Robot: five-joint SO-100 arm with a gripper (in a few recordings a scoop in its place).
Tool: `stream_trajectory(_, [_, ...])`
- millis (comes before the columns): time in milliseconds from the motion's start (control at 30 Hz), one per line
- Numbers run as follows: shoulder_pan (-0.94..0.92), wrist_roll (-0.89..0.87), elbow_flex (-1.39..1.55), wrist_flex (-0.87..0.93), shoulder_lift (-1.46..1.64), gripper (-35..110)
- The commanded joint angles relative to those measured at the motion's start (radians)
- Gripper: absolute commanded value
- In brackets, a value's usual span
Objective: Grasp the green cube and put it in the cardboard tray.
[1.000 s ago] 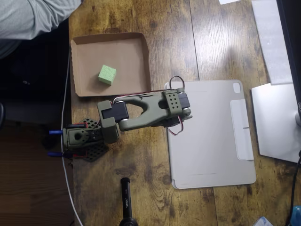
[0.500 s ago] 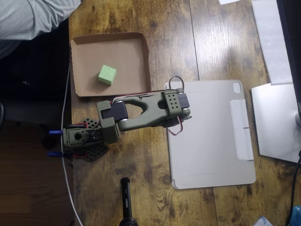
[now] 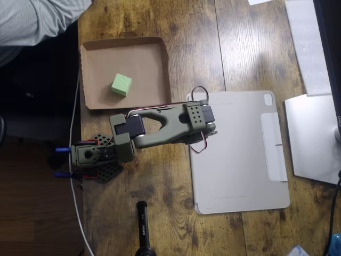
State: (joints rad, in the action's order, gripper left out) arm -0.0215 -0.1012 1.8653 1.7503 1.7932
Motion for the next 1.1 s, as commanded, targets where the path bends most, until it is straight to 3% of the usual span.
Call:
stream_trajectory(0, [-0.008, -0.018, 0.0, 0.008, 0.044, 0])
stream_trajectory(1067, [-0.008, -0.018, 0.005, 0.0, 0.054, 0])
